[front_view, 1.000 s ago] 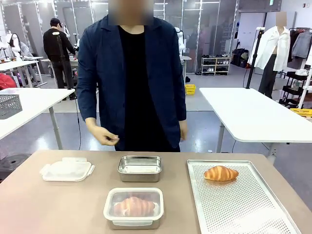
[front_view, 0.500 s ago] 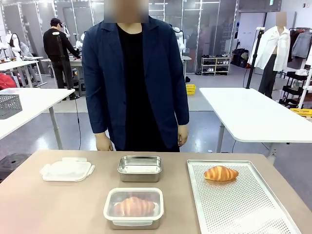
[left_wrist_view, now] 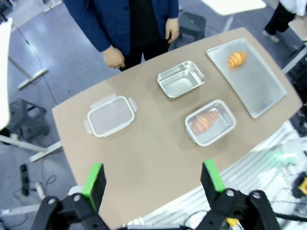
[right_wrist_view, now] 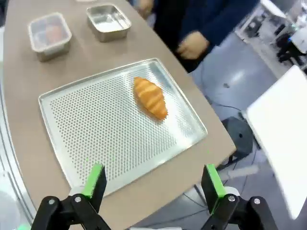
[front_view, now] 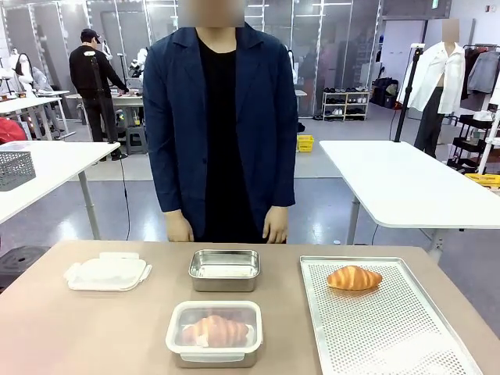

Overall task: Place the bread into the airtight container.
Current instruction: Pick up a Butter Roll and place it into an empty Airtight Container.

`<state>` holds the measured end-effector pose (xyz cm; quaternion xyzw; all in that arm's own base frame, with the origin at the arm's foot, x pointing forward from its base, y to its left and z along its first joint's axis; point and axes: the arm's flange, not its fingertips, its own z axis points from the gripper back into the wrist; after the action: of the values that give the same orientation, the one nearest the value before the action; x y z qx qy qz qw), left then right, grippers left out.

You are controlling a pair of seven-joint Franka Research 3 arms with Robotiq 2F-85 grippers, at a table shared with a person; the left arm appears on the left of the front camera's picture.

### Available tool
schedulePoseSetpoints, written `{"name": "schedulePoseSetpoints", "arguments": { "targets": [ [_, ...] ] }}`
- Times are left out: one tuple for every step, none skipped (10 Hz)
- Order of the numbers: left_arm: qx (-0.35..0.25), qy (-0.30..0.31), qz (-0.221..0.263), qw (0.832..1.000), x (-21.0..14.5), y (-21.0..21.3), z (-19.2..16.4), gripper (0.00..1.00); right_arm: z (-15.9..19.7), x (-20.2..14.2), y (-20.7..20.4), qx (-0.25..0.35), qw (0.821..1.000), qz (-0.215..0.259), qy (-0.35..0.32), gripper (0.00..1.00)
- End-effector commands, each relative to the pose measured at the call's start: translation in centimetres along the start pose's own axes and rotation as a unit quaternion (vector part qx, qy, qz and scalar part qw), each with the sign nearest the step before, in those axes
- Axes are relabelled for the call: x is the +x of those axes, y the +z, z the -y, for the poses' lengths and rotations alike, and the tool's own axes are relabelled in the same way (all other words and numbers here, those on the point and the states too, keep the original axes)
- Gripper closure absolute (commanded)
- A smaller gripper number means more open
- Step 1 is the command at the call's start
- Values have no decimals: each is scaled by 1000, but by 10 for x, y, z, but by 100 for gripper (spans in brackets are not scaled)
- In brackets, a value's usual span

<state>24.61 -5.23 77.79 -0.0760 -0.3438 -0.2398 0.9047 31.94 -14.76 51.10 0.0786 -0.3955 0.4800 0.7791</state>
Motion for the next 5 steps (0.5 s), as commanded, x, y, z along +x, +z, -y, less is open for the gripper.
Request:
{"name": "schedulePoseSetpoints", "arguments": {
  "targets": [
    [-4, -6, 0, 1000, 0, 1, 0, 0, 3, 59, -56, 64, 989, -93, 94, 0],
    [-4, -6, 0, 1000, 0, 1, 0, 0, -2, 85, -80, 82, 980, -116, 139, 0],
    [-4, -6, 0, 1000, 0, 1, 0, 0, -9, 103, -101, 87, 970, -149, 172, 0],
    [-4, -6, 0, 1000, 0, 1, 0, 0, -18, 119, -122, 94, 960, -171, 202, 0],
    [-4, -6, 0, 1000, 0, 1, 0, 0, -28, 134, -146, 93, 948, -199, 230, 0]
  ]
}}
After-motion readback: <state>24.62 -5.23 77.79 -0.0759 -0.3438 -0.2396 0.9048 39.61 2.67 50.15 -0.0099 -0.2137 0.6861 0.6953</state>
